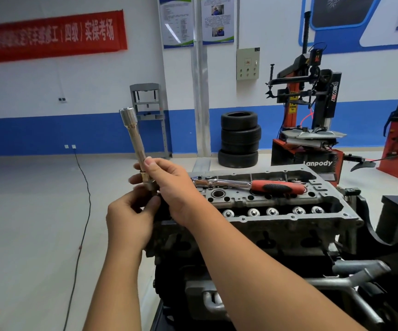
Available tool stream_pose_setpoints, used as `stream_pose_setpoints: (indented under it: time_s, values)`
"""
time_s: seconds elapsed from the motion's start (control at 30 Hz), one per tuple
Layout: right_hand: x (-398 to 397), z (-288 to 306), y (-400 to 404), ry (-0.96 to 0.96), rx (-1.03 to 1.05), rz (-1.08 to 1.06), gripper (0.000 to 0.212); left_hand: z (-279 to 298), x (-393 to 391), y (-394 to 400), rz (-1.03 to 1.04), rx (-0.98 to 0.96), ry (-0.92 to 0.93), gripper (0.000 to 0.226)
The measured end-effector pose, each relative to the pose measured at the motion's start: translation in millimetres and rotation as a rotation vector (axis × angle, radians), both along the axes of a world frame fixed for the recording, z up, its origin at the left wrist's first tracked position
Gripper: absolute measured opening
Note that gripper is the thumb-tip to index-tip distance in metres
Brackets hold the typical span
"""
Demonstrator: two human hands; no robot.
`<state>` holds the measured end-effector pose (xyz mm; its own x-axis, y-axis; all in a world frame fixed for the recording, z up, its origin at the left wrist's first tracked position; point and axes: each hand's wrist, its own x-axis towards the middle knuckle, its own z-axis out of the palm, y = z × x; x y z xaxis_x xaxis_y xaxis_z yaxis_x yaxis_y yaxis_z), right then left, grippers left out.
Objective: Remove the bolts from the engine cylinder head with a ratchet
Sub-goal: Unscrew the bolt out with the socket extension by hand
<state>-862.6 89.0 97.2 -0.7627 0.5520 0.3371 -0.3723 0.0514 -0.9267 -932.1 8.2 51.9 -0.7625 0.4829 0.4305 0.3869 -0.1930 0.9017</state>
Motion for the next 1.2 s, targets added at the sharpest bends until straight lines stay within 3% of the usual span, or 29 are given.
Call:
stream_pose_setpoints:
  time_s: [0.2,0.37,0.53,0.77,0.97,1.07,1.2]
  values:
    - [0.1,-3.4,3.2,0.002,0.076,-0.022,0.015,-0.2,-3.8,-5.2,-0.068,-0.01,-0.029,0.01]
    - [-0.7,-1.2,1.1,0.015,0.021,-0.037,0.028,4.3,-1.3,-4.9,-0.146,-0.046,0.033,0.035]
    - [0.8,0.2,1.7,-0.008,0.011,-0.028,0.029,5.9,-2.2,-3.4,-0.039,-0.034,0.042,0.037]
    - [3.0,20.9,18.9,-0.062,0.262,-0.068,0.019,2.7,-9.6,-3.8,-0.015,-0.094,0.071,0.026]
    - [-3.8,15.5,21.8,-0.084,0.179,0.059,0.034,1.9,-12.5,-3.3,-0.074,-0.108,0.082,0.029]
    - [-5.6,14.1,22.5,-0.064,0.167,0.086,0.027,1.9,-12.4,-2.8,-0.034,-0.114,0.082,0.032]
    - [-4.8,10.7,24.7,-0.044,0.149,0.111,0.017,2.0,-8.9,-1.4,-0.007,-0.124,0.062,0.019]
